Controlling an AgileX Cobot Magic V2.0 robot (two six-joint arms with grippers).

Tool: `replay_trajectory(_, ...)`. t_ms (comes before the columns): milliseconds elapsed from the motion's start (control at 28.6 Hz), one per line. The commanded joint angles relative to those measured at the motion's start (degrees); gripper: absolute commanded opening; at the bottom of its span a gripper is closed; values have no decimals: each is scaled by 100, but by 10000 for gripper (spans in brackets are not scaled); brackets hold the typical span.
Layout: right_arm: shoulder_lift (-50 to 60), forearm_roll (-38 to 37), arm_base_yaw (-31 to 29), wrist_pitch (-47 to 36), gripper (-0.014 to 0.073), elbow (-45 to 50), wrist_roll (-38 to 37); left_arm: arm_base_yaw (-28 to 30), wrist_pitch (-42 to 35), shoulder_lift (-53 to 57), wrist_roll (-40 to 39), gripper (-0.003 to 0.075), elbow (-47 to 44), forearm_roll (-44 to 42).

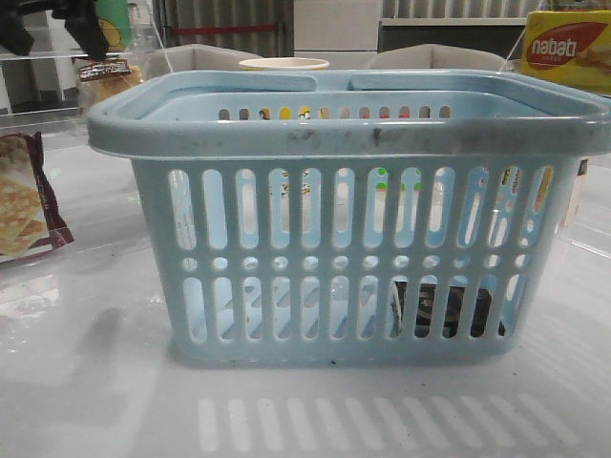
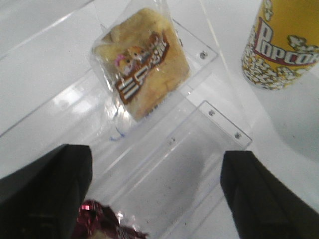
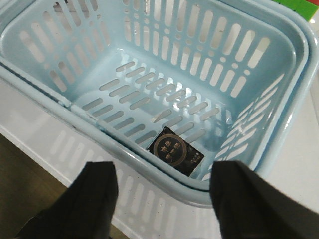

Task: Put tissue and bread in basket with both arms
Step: 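Grasp the wrapped bread with the left gripper and lift it over the basket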

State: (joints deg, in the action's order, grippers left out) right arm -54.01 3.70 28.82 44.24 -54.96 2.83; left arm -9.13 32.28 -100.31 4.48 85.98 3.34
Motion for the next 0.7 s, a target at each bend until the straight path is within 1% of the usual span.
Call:
replay_trajectory(0, 45, -8, 1, -345, 518, -136, 67, 134, -388, -295, 7, 553, 777, 45)
replay_trajectory(210, 45, -8, 1, -345, 518, -136, 67, 234, -578, -1226, 7, 503, 1714, 113)
replay_trajectory(315, 45, -8, 1, -345, 518, -136, 67, 220, -724, -1525, 7, 465, 1975, 117)
replay_trajectory(419, 45, -8, 1, -345, 518, -136, 67, 220, -841, -1621, 7, 378, 2001, 128)
replay_trajectory(559, 45, -8, 1, -345, 518, -136, 67, 220, -686, -1575, 7, 229, 2001, 128)
replay_trajectory(664, 45, -8, 1, -345, 518, -136, 67, 220, -486, -1438, 7, 139, 2001, 178)
